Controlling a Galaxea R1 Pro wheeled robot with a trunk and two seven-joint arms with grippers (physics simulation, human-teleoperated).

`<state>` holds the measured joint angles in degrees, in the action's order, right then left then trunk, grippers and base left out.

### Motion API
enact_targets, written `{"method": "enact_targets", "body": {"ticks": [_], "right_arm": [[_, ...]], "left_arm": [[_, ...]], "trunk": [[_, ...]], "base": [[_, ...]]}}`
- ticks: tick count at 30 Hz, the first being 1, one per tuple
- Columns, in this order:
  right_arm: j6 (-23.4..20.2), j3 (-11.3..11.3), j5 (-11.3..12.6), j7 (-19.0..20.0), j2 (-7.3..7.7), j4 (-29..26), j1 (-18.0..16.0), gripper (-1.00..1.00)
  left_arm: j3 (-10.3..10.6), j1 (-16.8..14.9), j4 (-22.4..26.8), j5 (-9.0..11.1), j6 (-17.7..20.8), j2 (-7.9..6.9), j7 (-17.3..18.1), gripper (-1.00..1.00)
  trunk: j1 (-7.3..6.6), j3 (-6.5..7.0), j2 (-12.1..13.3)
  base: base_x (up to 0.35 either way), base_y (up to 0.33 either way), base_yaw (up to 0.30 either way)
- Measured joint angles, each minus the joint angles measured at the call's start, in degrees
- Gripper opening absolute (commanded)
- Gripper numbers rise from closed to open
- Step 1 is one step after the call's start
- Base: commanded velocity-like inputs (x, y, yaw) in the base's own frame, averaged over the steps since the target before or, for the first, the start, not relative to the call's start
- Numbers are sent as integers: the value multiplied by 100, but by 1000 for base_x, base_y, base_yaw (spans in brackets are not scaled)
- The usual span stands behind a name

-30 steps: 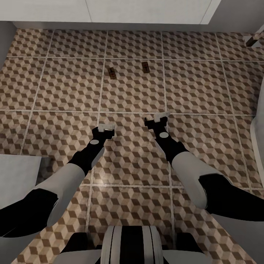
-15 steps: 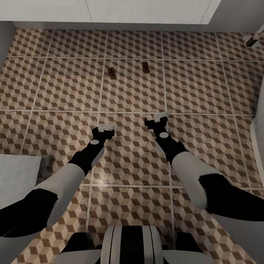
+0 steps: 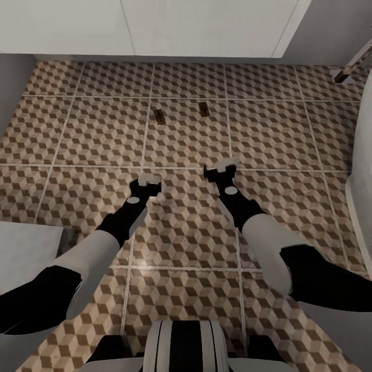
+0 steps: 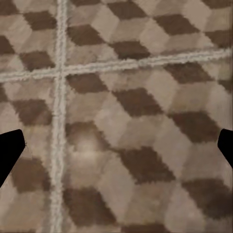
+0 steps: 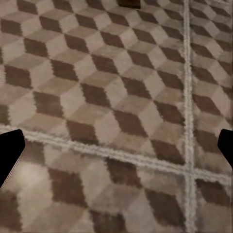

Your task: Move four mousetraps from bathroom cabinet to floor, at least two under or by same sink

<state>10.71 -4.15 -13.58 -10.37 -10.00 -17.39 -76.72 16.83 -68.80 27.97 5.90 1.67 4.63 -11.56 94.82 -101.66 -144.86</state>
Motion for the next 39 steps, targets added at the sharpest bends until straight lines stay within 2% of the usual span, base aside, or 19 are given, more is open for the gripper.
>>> {"method": "enact_targets", "body": {"ticks": [7, 21, 39], "right_arm": [[0, 5, -8, 0, 0, 43, 2, 100], [-8, 11, -13, 0, 0, 111, 3, 100], [-9, 4, -13, 0, 0, 113, 3, 100]], "left_arm": [[3, 38, 17, 0, 0, 5, 0, 100], [11, 201, 445, 8, 22, 17, 3, 100], [12, 226, 503, 1, 24, 18, -5, 100]], "trunk": [[-18, 155, 9], [-54, 465, 28], [-101, 864, 52]], "base": [[0, 0, 0], [0, 0, 0], [0, 0, 0]]}}
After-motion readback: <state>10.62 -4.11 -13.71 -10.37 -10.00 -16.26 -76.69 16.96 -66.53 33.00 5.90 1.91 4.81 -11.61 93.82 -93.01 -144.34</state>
